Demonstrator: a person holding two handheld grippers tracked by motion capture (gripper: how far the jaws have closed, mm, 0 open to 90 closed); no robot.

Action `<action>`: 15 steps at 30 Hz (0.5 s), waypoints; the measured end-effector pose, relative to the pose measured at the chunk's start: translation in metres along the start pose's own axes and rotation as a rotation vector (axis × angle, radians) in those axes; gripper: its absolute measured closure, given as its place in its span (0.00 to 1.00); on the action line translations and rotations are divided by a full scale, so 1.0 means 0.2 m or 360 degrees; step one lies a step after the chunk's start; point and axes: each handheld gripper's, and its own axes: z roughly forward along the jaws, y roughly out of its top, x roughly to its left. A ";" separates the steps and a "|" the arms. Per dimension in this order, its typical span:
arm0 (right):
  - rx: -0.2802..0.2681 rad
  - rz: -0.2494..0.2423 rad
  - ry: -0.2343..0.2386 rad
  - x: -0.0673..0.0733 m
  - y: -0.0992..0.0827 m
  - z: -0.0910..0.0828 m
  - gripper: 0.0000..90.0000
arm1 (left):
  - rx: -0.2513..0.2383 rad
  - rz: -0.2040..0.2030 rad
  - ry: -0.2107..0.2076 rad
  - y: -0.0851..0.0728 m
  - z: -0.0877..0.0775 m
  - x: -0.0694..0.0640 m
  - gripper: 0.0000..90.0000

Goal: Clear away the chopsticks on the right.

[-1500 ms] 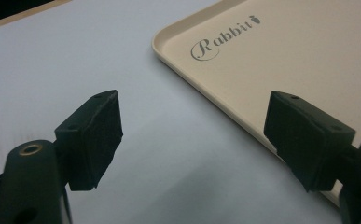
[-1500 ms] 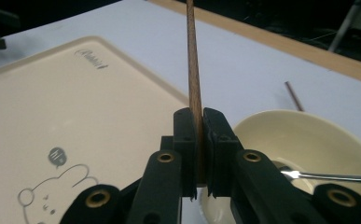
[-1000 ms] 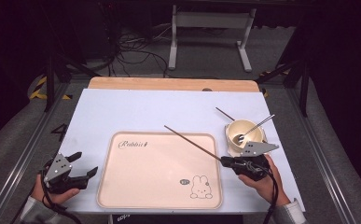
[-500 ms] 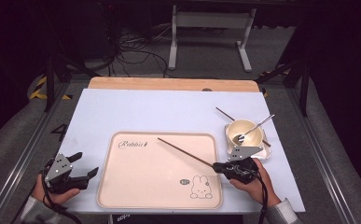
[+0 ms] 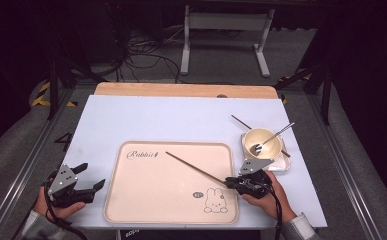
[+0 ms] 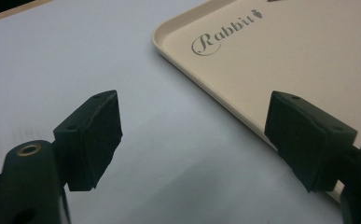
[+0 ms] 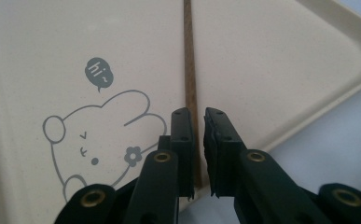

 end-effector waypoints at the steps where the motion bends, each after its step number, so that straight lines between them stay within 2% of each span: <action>1: 0.0002 -0.0003 -0.0003 0.00 0.00 0.00 0.91 | 0.0000 0.0000 0.0001 0.00 0.00 0.00 0.22; 11: -0.0042 0.0005 -0.0015 0.00 0.01 -0.03 0.87 | -0.0008 -0.0005 -0.0002 0.00 0.00 0.00 0.22; 15: -0.0089 -0.0022 -0.0050 0.00 0.02 -0.06 0.85 | -0.0006 -0.0005 -0.0003 0.00 0.00 0.00 0.22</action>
